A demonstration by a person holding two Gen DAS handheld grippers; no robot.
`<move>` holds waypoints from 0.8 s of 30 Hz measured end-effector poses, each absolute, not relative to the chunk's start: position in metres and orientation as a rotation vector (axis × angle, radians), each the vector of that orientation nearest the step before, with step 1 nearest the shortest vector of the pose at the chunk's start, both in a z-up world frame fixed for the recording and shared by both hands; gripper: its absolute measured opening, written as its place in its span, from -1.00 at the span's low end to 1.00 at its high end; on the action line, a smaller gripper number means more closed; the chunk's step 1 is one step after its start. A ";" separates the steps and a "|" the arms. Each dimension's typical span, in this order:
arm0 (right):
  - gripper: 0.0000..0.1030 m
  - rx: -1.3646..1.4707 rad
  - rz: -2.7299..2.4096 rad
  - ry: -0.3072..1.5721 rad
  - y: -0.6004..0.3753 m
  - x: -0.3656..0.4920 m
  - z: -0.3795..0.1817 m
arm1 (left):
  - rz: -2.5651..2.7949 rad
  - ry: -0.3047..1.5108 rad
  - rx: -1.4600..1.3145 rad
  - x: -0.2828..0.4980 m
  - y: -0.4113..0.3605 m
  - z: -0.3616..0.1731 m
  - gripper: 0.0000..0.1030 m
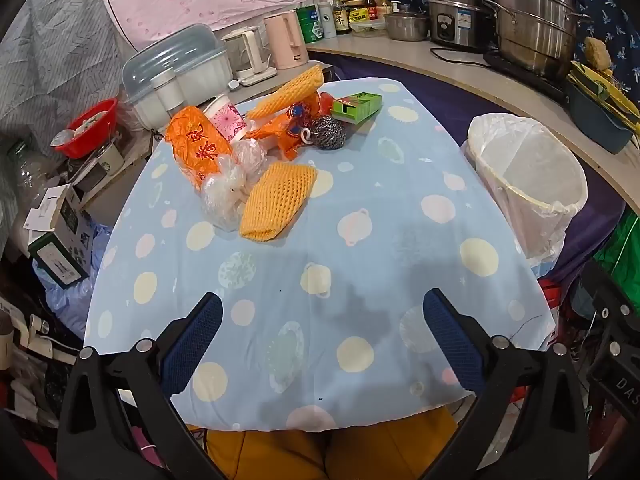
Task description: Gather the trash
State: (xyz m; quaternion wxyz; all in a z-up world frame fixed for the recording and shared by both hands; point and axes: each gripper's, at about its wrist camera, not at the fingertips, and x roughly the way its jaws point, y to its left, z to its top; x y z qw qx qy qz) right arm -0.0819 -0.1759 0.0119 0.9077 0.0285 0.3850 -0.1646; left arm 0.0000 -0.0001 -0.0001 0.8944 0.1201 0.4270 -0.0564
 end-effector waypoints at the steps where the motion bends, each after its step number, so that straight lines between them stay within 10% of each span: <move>1: 0.87 0.058 -0.339 0.794 -0.176 -0.082 0.012 | -0.117 0.886 0.248 0.000 0.000 0.000 0.86; 24: 0.87 0.061 -0.351 0.779 -0.184 -0.082 0.018 | -0.122 0.862 0.255 -0.003 -0.007 0.012 0.86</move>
